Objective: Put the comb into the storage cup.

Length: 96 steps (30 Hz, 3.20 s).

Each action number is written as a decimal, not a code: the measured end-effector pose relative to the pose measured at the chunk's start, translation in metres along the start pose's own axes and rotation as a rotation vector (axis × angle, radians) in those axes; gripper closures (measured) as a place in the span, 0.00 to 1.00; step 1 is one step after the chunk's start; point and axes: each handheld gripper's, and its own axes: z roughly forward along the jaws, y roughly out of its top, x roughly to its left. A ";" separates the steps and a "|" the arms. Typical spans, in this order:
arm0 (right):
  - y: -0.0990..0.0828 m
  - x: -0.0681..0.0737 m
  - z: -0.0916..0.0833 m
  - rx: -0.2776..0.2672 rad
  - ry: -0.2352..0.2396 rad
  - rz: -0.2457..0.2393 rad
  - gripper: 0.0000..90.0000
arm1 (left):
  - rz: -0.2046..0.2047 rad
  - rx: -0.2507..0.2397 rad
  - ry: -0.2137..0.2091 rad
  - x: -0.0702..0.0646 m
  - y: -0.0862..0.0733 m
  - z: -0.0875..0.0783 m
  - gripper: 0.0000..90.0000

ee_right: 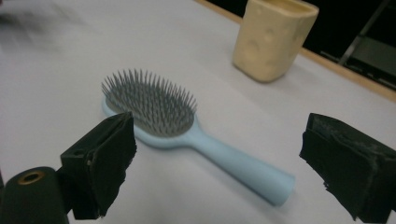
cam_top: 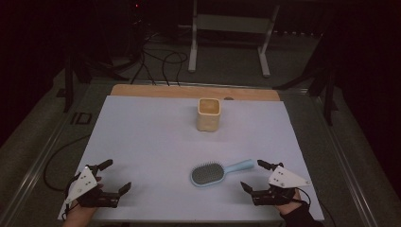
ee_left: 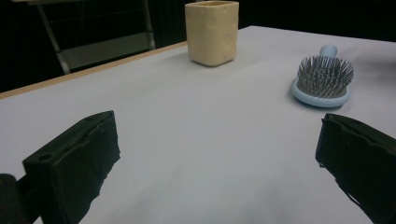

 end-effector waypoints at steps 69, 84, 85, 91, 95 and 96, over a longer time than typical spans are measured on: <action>0.023 -0.072 0.083 0.188 0.084 0.004 0.26 | 0.002 -0.009 -0.018 -0.001 0.001 0.000 0.00; 0.005 -0.079 0.096 0.329 0.033 -0.014 0.81 | 0.004 -0.009 -0.022 -0.001 0.001 0.000 0.00; 0.004 -0.079 0.097 0.342 0.030 -0.019 0.87 | 0.003 -0.008 -0.022 -0.001 0.000 0.001 0.00; 0.003 -0.082 0.101 0.414 0.038 -0.049 1.00 | 0.002 -0.003 -0.022 0.000 0.000 0.000 0.00; 0.003 -0.081 0.103 0.431 0.050 -0.060 1.00 | 0.002 -0.004 -0.022 0.000 0.000 0.001 0.00; 0.003 -0.081 0.103 0.438 0.058 -0.063 1.00 | 0.002 -0.003 -0.023 0.000 0.000 0.001 0.00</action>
